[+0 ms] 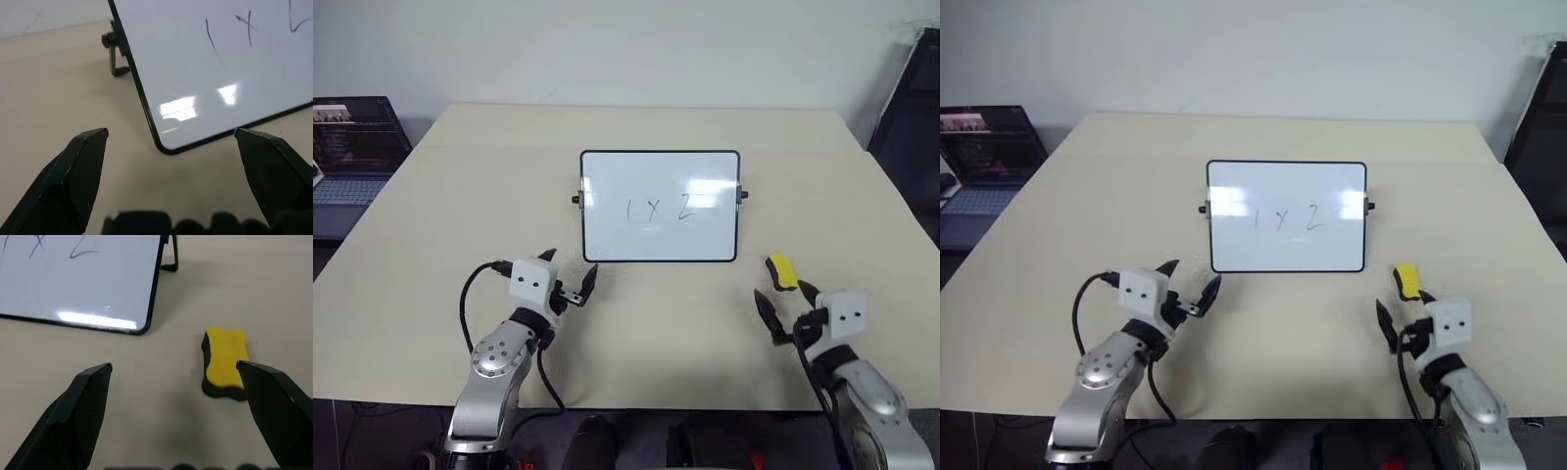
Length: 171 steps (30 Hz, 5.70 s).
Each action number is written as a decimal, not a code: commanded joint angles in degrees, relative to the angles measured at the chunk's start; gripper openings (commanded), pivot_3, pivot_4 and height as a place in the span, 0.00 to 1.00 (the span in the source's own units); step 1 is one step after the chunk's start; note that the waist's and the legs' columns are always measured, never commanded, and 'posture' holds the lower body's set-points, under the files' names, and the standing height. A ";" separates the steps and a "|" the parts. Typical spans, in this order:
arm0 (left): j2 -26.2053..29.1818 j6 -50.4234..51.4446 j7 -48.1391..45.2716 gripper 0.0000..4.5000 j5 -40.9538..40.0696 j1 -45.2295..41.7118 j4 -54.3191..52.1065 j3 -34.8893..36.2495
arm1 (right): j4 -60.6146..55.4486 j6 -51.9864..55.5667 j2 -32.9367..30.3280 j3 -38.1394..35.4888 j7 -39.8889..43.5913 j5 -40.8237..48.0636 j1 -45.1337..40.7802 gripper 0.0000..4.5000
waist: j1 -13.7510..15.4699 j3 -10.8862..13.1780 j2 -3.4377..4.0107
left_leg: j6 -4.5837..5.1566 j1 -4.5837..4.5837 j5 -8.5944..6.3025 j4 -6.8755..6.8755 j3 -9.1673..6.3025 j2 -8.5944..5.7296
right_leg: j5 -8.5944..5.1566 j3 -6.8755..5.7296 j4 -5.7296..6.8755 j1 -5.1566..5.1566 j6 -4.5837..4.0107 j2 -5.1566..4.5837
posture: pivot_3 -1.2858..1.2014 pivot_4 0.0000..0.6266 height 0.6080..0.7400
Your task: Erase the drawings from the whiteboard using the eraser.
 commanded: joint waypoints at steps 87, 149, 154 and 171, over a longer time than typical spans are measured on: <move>13.44 9.01 -37.63 1.00 -11.77 -32.55 8.92 -9.66 | 16.78 33.90 -12.85 -4.39 -1.12 4.15 -32.85 0.21 | -0.06 0.04 0.00 | 0.03 -0.25 0.00 0.01 0.01 -0.02 | 0.01 0.00 -0.01 -0.25 -0.01 0.05 | 0.52 0.24 1.00; 17.33 26.84 -15.71 1.00 -11.21 -24.76 3.09 -0.32 | 54.90 0.61 6.21 33.93 10.31 -22.63 -75.04 0.19 | -0.85 0.06 -0.04 | 0.01 -0.25 0.01 0.04 -0.09 0.05 | 0.03 -0.13 0.14 -0.37 -0.03 -0.03 | 0.52 0.24 1.00; 17.38 26.51 -16.06 1.00 -11.06 -25.19 3.70 -0.96 | 52.37 2.38 4.89 35.83 15.31 -24.38 -73.02 0.19 | -1.02 0.06 -0.04 | 0.01 -0.24 0.01 0.04 -0.10 0.04 | 0.03 -0.14 0.15 -0.36 -0.03 -0.03 | 0.52 0.24 1.00; 19.03 22.49 -19.38 1.00 -9.52 -21.91 7.05 -0.77 | 50.35 -2.72 2.20 37.56 14.69 -34.26 -74.58 0.19 | -1.29 0.06 -0.04 | 0.00 -0.24 0.01 0.07 -0.12 0.04 | 0.03 -0.16 0.18 -0.37 -0.03 -0.03 | 0.52 0.24 1.00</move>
